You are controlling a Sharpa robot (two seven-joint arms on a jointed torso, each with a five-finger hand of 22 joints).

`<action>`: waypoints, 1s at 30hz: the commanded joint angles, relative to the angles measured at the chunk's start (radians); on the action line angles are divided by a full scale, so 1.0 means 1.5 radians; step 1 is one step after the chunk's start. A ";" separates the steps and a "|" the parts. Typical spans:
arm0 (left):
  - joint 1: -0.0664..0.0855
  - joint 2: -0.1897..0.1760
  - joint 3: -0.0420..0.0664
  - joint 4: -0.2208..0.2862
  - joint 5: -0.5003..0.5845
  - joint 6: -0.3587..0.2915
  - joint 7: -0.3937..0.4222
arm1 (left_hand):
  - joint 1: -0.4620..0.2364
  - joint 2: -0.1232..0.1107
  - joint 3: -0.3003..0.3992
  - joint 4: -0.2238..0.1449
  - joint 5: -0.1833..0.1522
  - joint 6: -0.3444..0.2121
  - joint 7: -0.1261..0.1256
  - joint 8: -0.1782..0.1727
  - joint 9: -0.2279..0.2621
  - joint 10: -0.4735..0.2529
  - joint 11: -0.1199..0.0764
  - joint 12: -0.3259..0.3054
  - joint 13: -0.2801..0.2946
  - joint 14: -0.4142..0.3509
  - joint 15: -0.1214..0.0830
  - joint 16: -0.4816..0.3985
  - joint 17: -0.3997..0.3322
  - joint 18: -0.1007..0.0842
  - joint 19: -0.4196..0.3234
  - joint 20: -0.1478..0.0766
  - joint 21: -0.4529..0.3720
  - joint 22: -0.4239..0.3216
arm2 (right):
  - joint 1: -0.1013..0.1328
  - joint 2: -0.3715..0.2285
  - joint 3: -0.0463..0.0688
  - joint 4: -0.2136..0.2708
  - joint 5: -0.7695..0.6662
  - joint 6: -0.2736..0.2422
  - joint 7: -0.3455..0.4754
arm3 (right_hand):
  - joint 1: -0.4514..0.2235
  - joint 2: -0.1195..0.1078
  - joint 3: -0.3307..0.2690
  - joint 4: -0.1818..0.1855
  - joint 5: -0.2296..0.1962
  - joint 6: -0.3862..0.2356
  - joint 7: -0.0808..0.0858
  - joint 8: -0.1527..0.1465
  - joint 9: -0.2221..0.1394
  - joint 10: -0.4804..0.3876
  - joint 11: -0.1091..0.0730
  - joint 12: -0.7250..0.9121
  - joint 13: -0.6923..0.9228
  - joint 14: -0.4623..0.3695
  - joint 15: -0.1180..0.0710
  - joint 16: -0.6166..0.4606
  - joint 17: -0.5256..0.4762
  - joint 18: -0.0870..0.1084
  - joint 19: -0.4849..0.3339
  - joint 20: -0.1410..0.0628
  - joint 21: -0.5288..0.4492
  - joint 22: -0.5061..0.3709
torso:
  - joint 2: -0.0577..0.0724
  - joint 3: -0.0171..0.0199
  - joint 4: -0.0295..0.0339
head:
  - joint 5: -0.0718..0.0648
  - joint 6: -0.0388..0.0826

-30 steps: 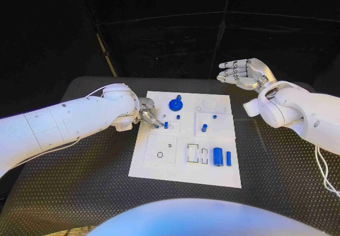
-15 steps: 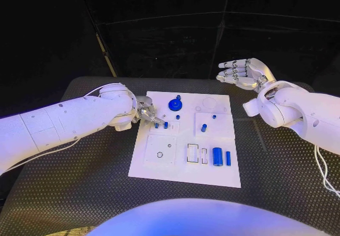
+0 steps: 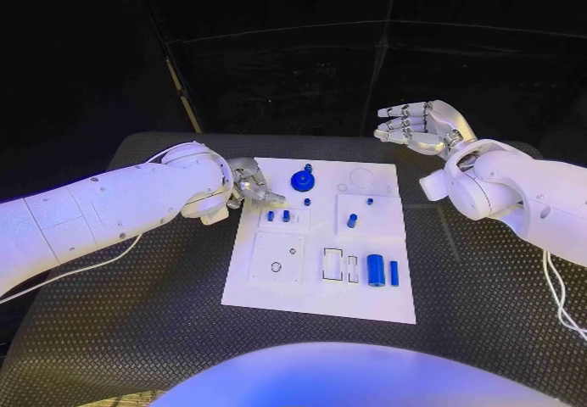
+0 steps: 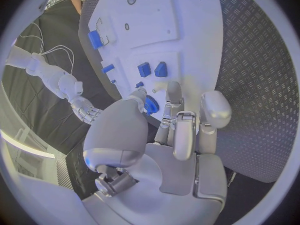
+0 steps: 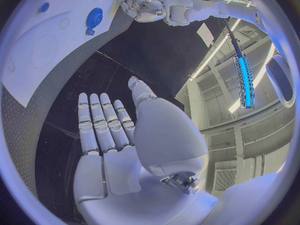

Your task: Assemble the parts on the task board

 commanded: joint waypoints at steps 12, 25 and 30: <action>0.000 0.030 0.000 -0.013 -0.024 -0.154 0.324 | 0.276 -0.011 0.095 -0.087 0.002 -0.014 0.037 -0.072 -0.096 -0.126 0.038 -0.197 -0.173 -0.201 0.044 -0.472 -0.423 0.043 -0.162 0.031 -0.341 -0.264 | 0.001 0.002 0.001 0.000 0.003 0.006 0.004 | -0.002 -0.003 0.000 -0.004 0.000 -0.002 0.058 -0.003 -0.001 -0.005 0.000 -0.004 -0.001 -0.004 0.001 -0.004 -0.001 -0.008 0.005 0.001 -0.004 -0.001 | 0.002 -0.0007 -0.0013 | -0.008 0.000; -0.003 0.073 -0.013 -0.054 -0.220 -0.137 0.367 | 0.246 -0.070 0.109 -0.085 0.000 0.046 0.020 -0.151 -0.161 -0.096 0.033 -0.284 -0.272 -0.015 0.026 -0.212 -0.201 0.036 -0.029 0.019 -0.257 -0.214 | 0.001 0.005 0.001 0.002 0.003 0.008 0.005 | -0.003 -0.002 0.001 -0.005 0.000 0.001 0.058 -0.003 -0.001 -0.004 0.000 -0.004 -0.001 -0.001 0.001 -0.004 0.000 -0.009 0.005 0.001 -0.005 -0.001 | 0.001 -0.0002 -0.0005 | -0.011 0.000; -0.004 0.091 -0.015 -0.072 -0.281 -0.102 0.358 | 0.240 -0.071 0.091 -0.087 0.000 0.061 0.015 -0.172 -0.176 -0.091 0.030 -0.302 -0.293 0.022 0.023 -0.110 -0.095 0.011 0.046 0.015 -0.106 -0.082 | 0.001 0.007 0.001 0.002 0.003 0.010 0.005 | -0.003 -0.002 0.001 -0.005 0.000 0.001 0.058 -0.003 -0.001 -0.004 0.000 -0.004 -0.001 -0.001 0.001 -0.004 0.000 -0.009 0.005 0.001 -0.005 -0.001 | 0.001 -0.0007 -0.0009 | -0.013 0.000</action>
